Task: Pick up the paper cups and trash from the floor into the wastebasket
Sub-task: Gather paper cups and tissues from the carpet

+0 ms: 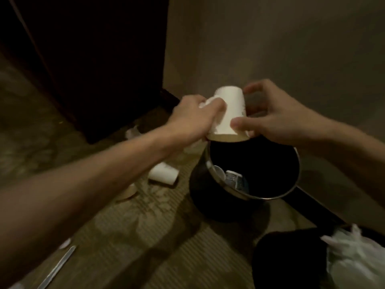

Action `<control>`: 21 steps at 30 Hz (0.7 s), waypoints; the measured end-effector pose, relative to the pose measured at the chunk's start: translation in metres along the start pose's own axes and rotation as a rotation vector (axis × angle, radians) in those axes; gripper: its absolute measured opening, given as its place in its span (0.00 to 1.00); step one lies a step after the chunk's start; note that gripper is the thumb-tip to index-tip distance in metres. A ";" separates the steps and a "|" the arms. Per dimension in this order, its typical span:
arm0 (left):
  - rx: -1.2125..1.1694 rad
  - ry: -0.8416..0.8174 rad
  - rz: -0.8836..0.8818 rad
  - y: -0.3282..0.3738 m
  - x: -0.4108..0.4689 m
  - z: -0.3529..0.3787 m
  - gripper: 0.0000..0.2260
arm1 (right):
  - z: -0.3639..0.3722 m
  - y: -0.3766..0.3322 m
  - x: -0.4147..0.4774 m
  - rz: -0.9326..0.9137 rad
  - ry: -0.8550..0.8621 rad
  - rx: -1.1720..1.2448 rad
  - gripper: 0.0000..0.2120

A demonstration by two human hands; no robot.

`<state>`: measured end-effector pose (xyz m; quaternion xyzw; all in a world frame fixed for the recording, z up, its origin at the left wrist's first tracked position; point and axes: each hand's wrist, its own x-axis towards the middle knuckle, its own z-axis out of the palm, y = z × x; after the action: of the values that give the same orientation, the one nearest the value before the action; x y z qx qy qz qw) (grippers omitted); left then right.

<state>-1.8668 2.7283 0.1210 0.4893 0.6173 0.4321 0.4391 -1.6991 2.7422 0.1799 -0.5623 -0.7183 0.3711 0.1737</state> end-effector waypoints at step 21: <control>0.633 -0.388 0.197 -0.010 0.039 0.063 0.06 | 0.003 0.099 -0.015 0.062 -0.076 -0.266 0.10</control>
<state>-1.8136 2.7717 0.0913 0.7303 0.5757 0.1597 0.3314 -1.6289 2.7368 0.1082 -0.5881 -0.7492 0.2988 0.0589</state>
